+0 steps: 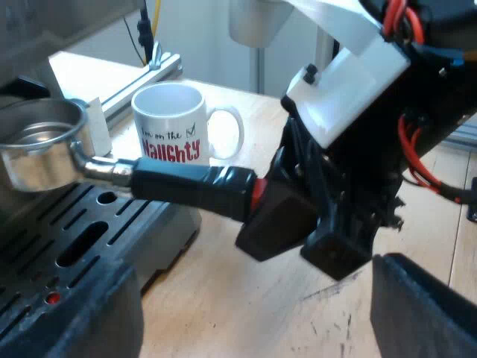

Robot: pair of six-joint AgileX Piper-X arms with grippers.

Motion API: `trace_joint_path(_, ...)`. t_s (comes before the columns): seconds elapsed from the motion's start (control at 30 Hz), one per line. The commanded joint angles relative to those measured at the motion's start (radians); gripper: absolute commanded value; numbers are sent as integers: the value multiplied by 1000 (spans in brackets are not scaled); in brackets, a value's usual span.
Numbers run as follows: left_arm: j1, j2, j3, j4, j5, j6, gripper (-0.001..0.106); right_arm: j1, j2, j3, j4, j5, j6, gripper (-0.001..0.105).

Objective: Grind coffee beans and then tamp

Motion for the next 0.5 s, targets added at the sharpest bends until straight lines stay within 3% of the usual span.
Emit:
trace_joint_path(0.03,-3,-6,-32,59,2,-1,66,12,-40,-18,37,45,-13,0)
trace_joint_path(0.27,-3,-28,-59,127,2,21,66,71,-85,-18,61,49,-42,0)
trace_joint_path(0.5,-3,-154,-62,223,-5,21,66,134,-114,-18,66,45,-104,0)
